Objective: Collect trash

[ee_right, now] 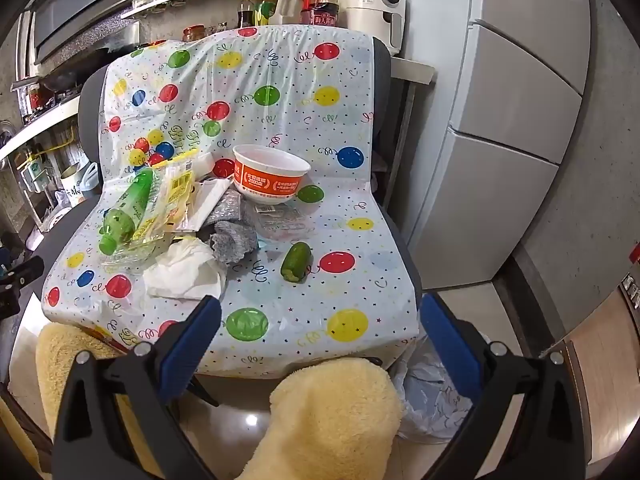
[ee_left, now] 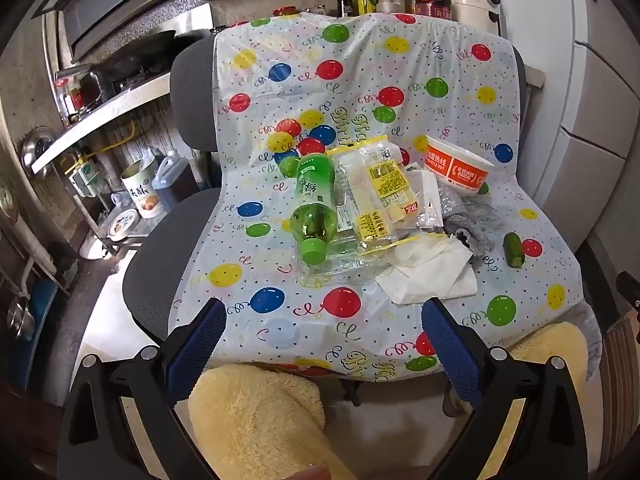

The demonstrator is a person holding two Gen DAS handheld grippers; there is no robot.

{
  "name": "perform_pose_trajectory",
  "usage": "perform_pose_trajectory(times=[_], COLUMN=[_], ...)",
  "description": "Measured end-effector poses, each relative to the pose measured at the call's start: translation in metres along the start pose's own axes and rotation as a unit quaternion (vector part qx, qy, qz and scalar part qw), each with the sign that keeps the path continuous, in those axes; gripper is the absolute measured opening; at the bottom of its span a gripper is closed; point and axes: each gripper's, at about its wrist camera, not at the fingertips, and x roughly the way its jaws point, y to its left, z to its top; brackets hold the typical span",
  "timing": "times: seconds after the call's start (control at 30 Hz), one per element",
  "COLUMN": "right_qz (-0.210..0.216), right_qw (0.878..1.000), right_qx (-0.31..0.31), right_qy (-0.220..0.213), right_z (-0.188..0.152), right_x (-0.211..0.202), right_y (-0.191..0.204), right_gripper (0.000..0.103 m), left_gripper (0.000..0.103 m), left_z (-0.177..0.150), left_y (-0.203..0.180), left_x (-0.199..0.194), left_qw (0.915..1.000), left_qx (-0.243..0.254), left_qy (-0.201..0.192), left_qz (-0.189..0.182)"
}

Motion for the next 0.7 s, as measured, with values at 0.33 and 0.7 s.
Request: perform_pose_trajectory(times=[0.33, 0.7], right_qz=[0.001, 0.001], right_qw=[1.0, 1.0], right_qx=[-0.001, 0.0], right_qy=[0.004, 0.005], right_z=[-0.0013, -0.0031], right_x=[0.0021, 0.0056], right_y=[-0.0005, -0.0026], right_gripper=[0.097, 0.097], left_gripper=[0.097, 0.097], left_z=[0.0002, 0.0034], left_y=[-0.0002, 0.0033], left_x=[-0.0018, -0.0009], left_qw=[1.0, 1.0], left_qx=[-0.001, -0.001], left_qy=[0.0, 0.0], left_qz=[0.001, 0.003])
